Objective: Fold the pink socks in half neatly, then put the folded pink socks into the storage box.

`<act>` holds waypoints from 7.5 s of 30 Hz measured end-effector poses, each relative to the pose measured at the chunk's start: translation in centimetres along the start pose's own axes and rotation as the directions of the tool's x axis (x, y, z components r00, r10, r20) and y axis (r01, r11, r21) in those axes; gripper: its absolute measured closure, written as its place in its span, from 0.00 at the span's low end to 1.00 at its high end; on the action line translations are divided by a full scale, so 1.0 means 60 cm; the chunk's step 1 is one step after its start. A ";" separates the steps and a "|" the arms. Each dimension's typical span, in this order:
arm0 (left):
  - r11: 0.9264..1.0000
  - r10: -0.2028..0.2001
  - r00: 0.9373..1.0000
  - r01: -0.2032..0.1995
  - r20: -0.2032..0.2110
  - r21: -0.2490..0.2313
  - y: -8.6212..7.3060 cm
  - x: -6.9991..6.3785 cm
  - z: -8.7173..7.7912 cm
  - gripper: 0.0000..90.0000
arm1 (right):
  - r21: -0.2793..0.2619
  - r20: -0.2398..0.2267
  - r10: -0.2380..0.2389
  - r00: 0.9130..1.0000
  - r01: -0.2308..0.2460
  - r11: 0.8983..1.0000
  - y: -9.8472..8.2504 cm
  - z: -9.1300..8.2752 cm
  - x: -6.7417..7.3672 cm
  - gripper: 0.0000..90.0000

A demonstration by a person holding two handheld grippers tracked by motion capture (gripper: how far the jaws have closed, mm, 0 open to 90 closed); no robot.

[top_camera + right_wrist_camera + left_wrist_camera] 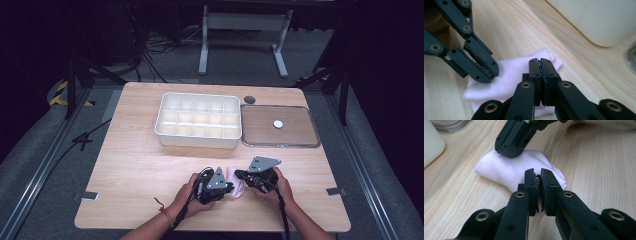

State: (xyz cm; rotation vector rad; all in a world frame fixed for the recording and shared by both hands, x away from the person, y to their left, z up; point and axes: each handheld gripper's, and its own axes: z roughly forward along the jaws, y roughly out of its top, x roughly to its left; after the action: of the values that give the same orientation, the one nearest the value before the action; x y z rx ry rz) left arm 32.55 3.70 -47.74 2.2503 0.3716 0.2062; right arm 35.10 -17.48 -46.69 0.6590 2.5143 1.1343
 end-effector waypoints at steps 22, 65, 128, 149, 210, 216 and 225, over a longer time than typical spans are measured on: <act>1.000 -0.019 1.000 0.019 0.018 -0.004 0.009 -0.023 0.007 0.93 | 0.006 -0.008 -0.020 1.000 0.020 1.000 -0.005 -0.003 0.006 0.96; 0.994 0.079 0.995 -0.074 -0.062 0.082 -0.011 0.001 -0.100 0.56 | 0.049 -0.065 0.122 0.990 -0.119 0.992 0.015 -0.005 -0.015 0.45; 0.955 -0.255 0.935 0.283 -0.245 0.086 -0.200 0.105 -0.220 0.14 | 0.019 -0.131 0.087 0.988 -0.085 0.996 0.009 -0.036 -0.008 0.78; 0.957 -0.251 0.937 0.279 -0.244 0.084 -0.200 0.107 -0.218 0.13 | -0.054 -0.046 0.080 0.996 -0.082 0.995 0.011 -0.068 -0.021 0.79; 0.953 -0.252 0.935 0.284 -0.250 0.102 -0.197 0.110 -0.216 0.08 | -0.222 0.165 0.052 0.985 -0.014 0.975 0.089 -0.133 -0.092 0.78; 0.953 -0.257 0.934 0.288 -0.249 0.098 -0.197 0.110 -0.215 0.08 | -0.214 0.171 0.037 0.985 0.001 0.977 0.109 -0.125 -0.099 0.78; 0.953 -0.256 0.934 0.288 -0.248 0.099 -0.197 0.110 -0.215 0.08 | -0.213 0.193 0.025 0.981 0.017 0.977 0.133 -0.112 -0.112 0.78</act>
State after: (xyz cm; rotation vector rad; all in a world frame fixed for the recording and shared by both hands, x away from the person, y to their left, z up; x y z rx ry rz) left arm 32.98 22.38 -48.27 2.2798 0.8406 0.3078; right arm 40.04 -20.54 -35.70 0.6803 2.1915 1.2546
